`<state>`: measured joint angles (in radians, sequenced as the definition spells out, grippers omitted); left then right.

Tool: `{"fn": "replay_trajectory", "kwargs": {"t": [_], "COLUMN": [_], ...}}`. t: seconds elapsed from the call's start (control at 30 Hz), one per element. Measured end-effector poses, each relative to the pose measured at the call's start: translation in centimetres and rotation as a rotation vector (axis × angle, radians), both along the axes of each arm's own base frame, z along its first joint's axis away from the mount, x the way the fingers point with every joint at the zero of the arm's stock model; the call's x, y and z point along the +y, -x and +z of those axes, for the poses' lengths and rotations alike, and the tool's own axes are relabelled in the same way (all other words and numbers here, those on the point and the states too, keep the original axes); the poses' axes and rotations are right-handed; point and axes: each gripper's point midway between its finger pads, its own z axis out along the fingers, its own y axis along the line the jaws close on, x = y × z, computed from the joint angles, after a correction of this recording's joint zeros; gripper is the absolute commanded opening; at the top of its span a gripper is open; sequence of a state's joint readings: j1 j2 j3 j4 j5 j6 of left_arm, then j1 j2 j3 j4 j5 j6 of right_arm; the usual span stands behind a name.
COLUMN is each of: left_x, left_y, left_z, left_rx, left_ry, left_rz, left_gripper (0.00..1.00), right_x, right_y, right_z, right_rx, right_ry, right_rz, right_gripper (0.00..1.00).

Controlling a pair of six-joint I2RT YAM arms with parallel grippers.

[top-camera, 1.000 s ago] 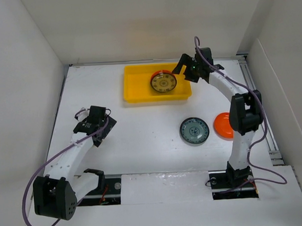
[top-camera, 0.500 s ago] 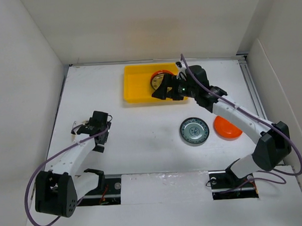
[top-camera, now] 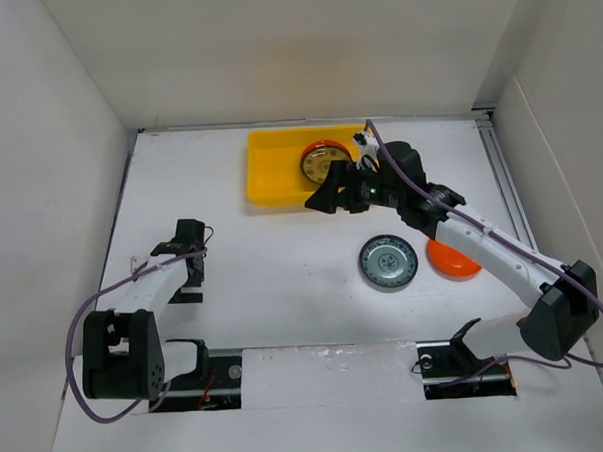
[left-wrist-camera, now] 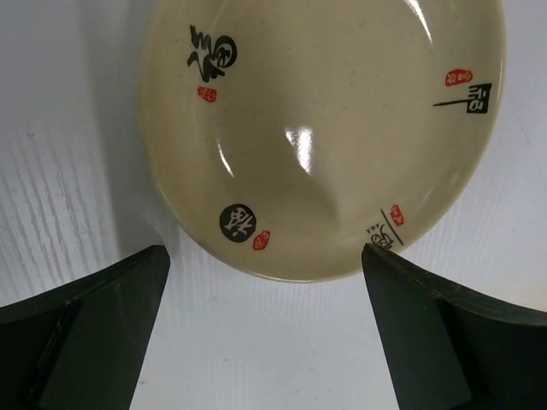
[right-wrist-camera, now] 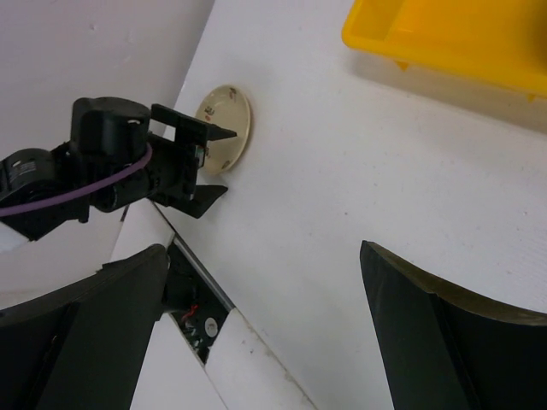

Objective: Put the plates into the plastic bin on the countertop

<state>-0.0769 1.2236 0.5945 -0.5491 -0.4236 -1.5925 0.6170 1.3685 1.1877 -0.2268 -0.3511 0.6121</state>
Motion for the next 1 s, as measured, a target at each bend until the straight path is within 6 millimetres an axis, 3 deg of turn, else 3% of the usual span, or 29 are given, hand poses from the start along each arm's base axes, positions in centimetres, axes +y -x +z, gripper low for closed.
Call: {"fn": "replay_trajectory", "kwargs": {"t": [0.13,0.23,0.27,0.3,0.37,0.4,0.5,0.53,0.67,0.83,1.0], "left_x": [0.3,0.4,0.5,0.6,0.8,0.9,1.6,1.8,2.2,2.2,2.0], "left_y": [-0.6,-0.6,-0.6,-0.7,-0.6,-0.8,-1.7,-2.1,-4.6,-5.5,-7.2], "left_z": [0.0,-0.1,-0.2,-0.2,-0.6,-0.7,-1.1,-1.1,-0.7,0.0,3.0], "left_rx": [0.022,0.038,0.04,0.036,0.047,0.04,0.005,-0.009,-0.117,-0.122,-0.145], "left_ry": [-0.015,-0.021,-0.021,-0.016,-0.014,-0.01,0.0,0.004,0.021,0.003,-0.063], "left_rz": [0.024,0.032,0.035,0.044,0.058,0.066,0.101,0.108,0.116,0.052,-0.066], "left_gripper": [0.89,0.73,0.56,0.48,0.39,0.29,0.17,0.02,0.0,0.0,0.0], "right_x": [-0.1,-0.1,-0.1,-0.1,-0.1,-0.2,-0.6,-0.8,-1.3,-1.5,-2.0], "right_y": [0.3,0.5,0.5,0.5,0.6,0.6,0.6,0.6,0.6,0.6,0.4], "right_z": [0.9,0.8,0.9,0.9,1.0,1.1,1.7,1.9,2.7,3.1,3.6], "right_rx": [-0.021,-0.016,-0.016,-0.017,-0.017,-0.018,-0.029,-0.033,-0.048,-0.058,-0.069], "right_ry": [-0.015,-0.014,-0.015,-0.016,-0.02,-0.022,-0.033,-0.037,-0.05,-0.057,-0.063], "right_rz": [0.008,0.014,0.016,0.016,0.02,0.019,0.017,0.017,0.01,0.006,-0.006], "right_gripper": [1.0,1.0,1.0,1.0,1.0,1.0,1.0,1.0,1.0,1.0,1.0]}}
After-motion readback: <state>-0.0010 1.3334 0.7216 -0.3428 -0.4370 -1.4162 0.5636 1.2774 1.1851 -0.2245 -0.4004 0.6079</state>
